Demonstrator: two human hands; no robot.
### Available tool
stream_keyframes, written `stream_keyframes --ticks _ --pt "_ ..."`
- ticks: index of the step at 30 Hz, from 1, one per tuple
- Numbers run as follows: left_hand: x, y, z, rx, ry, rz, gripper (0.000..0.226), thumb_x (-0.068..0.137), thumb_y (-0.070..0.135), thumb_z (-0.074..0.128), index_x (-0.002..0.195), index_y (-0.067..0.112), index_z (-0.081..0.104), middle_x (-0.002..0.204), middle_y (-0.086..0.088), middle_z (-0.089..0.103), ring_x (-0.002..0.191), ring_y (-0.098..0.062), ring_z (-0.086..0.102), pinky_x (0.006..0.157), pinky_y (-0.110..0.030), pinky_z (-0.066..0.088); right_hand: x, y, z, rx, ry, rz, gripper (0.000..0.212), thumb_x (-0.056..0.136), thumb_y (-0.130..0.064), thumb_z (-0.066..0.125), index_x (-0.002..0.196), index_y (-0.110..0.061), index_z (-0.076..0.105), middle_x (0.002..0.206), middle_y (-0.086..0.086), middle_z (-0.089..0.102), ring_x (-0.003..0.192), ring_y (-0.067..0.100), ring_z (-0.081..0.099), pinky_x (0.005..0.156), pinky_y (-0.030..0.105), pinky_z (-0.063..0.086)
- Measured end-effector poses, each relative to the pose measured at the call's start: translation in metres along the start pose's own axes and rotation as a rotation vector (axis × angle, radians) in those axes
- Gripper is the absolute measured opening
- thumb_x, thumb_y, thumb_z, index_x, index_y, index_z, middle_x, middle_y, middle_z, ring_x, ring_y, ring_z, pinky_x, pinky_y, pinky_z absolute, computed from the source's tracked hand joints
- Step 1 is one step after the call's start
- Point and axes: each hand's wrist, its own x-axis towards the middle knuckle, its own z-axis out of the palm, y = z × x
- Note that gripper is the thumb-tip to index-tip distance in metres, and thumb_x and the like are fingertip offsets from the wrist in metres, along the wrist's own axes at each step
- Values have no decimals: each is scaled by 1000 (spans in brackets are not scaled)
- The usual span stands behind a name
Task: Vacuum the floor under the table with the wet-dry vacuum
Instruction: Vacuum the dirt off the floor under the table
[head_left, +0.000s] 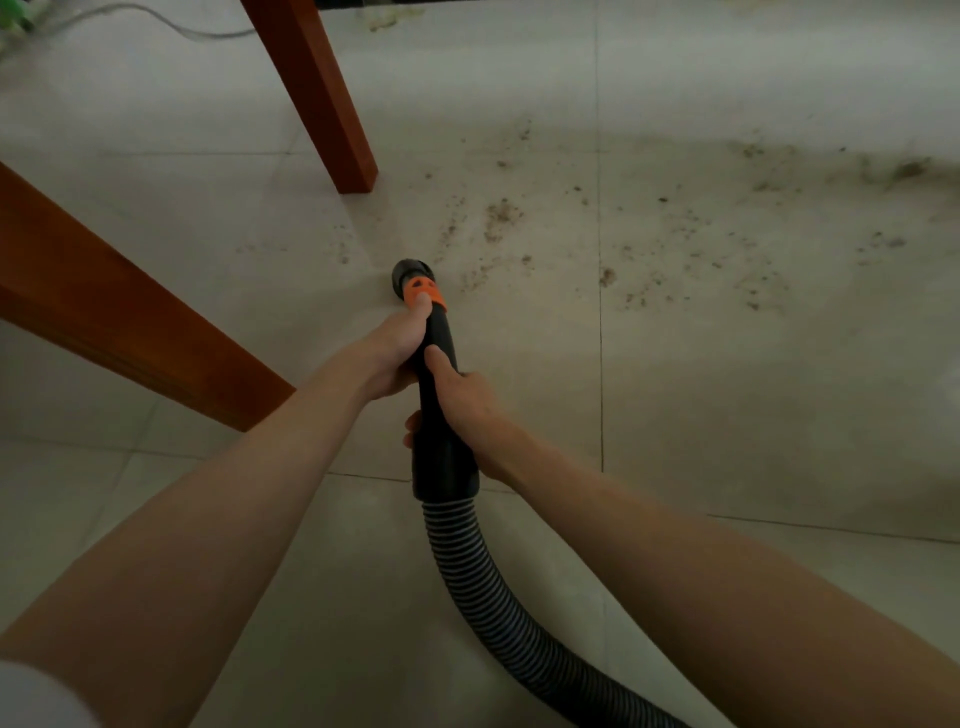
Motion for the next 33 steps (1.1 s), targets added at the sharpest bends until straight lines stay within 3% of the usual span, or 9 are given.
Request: stream_keyframes --ticks 3,9,12,16,19,26,33 --pt "5 1 4 14 5 2 56 101 46 24 119 -1 47 83 -8 51 72 -18 51 61 -27 42 4 0 -2 -8 16 -7 55 97 -50 39 115 0 52 63 8 64 51 22 62 54 29 55" --pt "2 -4 9 51 -57 -15 50 101 46 26 101 1 49 81 -8 51 71 -18 51 62 -27 43 -3 11 -2 50 43 -23 50 98 -50 37 106 -3 52 61 7 62 49 21 60 51 27 52" --pt "-3 -7 8 52 -97 -26 50 101 46 27 90 4 50 81 -9 51 71 -19 51 63 -27 43 -9 17 2 82 53 -41 43 98 -49 36 90 -9 50 63 8 61 51 21 59 51 27 52" --pt "-8 -8 6 52 -142 -33 49 101 46 27 89 4 49 80 -9 49 70 -19 49 65 -27 43 -14 18 4 99 68 -43 42 98 -49 37 82 -13 48 64 9 62 58 25 62 64 36 56" --pt "-11 -7 10 61 -145 -16 47 101 45 28 86 6 48 78 -9 47 68 -18 47 64 -26 42 -16 18 2 108 78 -45 42 98 -50 36 81 -13 48 66 10 62 66 28 63 73 42 56" --pt "-5 -2 19 113 -136 -11 50 100 47 28 87 4 49 79 -9 48 69 -18 49 63 -26 44 -12 15 -6 99 80 -60 44 98 -51 34 82 -13 48 67 9 62 67 28 63 74 42 57" --pt "-1 5 25 102 -81 0 49 101 46 28 85 5 50 79 -9 50 69 -18 50 63 -26 44 -5 7 -13 98 51 -56 49 98 -51 36 101 -5 51 64 8 62 56 24 61 63 35 56"
